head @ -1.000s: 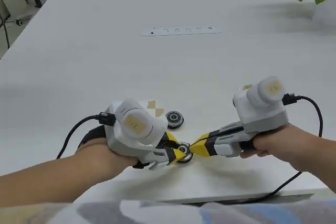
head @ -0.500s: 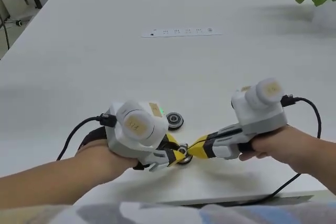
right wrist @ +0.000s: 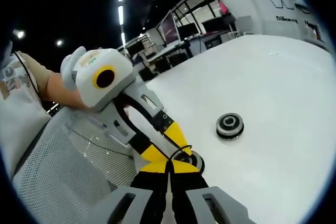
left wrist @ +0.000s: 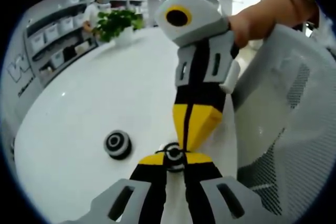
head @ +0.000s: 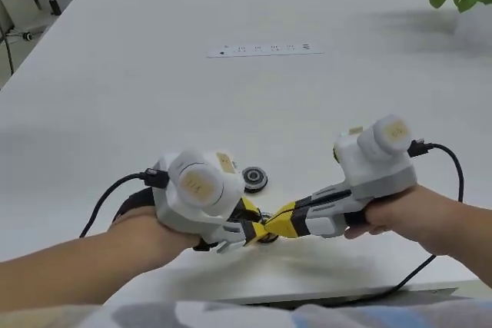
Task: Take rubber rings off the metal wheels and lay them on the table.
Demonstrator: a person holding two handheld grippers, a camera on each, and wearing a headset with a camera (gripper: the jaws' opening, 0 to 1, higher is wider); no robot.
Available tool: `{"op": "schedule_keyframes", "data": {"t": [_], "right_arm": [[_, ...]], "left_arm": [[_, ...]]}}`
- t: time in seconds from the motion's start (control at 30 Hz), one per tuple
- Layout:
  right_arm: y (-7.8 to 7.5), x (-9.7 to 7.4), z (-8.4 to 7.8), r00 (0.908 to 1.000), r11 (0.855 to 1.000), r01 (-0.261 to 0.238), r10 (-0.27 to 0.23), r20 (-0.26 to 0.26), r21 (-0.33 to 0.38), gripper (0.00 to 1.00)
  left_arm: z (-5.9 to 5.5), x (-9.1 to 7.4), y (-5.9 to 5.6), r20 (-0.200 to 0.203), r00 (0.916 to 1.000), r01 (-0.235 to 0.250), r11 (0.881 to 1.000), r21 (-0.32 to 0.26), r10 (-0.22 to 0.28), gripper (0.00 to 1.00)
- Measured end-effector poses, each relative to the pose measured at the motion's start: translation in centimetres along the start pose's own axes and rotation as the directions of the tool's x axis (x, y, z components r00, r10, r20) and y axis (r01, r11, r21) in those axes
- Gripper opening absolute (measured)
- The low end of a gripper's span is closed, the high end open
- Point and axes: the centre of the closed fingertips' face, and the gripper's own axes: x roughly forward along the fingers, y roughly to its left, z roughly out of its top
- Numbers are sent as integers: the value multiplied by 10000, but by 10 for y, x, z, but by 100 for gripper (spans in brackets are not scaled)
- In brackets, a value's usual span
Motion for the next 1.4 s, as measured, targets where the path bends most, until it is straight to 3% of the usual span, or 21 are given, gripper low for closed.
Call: {"op": "schedule_keyframes", "data": {"t": [0.13, 0.37, 0.87, 1.13, 1.4], "right_arm": [[-12, -1, -15, 9966, 9982, 561, -573, -586, -219, 0], [-15, -5, -9, 9978, 9978, 630, -626, -199, 191, 0], [-10, -7, -5, 9979, 9977, 644, -642, -99, 211, 0], [-4, -9, 2, 9981, 9979, 613, -614, 45, 188, 0], [1, -9, 12, 9986, 9988, 496, -497, 195, 60, 0]], "left_arm": [[0, 0, 0, 31, 10000, -21, 10000, -15, 21, 11], [1, 0, 1, 104, 9999, 3, 10000, -25, -3, 12], [5, -8, -6, 174, 9990, 396, 9988, 284, -401, 17], [17, -31, -4, 604, 9976, 330, 9994, 104, -335, 24], [14, -58, -3, 818, 9964, 228, 9997, -62, -222, 34]]}}
